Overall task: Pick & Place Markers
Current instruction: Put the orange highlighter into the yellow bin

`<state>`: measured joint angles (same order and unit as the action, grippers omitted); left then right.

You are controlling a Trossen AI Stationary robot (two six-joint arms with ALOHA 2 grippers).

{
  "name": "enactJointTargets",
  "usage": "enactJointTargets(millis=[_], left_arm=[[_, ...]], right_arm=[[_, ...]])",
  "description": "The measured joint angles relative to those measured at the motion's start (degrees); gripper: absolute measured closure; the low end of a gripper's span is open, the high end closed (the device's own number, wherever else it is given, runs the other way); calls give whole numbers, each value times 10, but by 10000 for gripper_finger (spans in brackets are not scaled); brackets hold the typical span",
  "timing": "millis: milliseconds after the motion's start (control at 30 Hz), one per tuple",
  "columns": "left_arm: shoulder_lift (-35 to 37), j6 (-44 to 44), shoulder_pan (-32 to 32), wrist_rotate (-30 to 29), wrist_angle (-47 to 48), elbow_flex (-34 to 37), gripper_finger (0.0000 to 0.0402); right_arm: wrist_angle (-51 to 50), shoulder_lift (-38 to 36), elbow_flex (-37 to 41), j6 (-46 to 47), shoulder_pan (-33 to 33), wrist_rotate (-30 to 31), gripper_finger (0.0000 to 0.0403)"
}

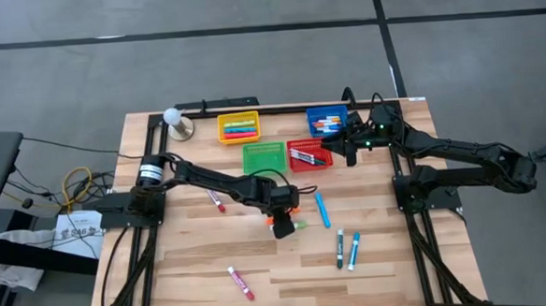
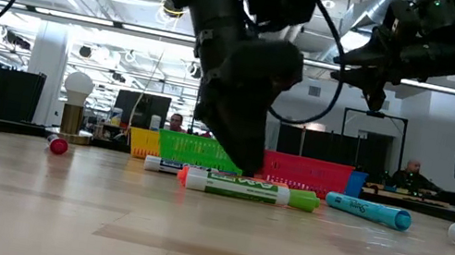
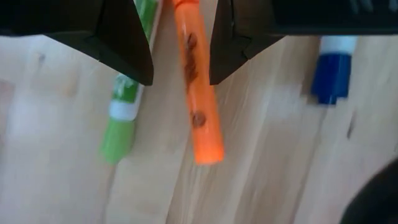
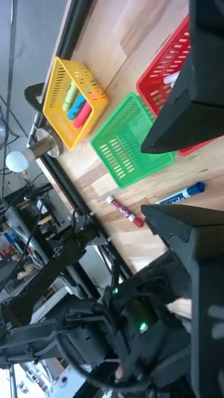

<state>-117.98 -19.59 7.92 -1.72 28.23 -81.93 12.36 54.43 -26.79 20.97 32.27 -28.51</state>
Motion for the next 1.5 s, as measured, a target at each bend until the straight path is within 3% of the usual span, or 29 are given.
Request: enactJointTargets(millis=[333,667,800,867,1133,1500], left_arm=[[-37,16,1,-3,10,-1,249],[-39,17,-1,-8,9,-1,335],[-29,32,-1,-15,10,2,337],[-14,44,-2,-46,27,5,336],[142,83,-6,-117,24,3,336],[389,168,-31,-366,17,2,336]], right_arm=[[-1,0,0,0,0,0,272],[-3,0,0,0,0,0,272],[-3,0,0,0,0,0,272],[-3,0,0,0,0,0,272],[-4,0,0,0,0,0,272],[-4,0,0,0,0,0,272]])
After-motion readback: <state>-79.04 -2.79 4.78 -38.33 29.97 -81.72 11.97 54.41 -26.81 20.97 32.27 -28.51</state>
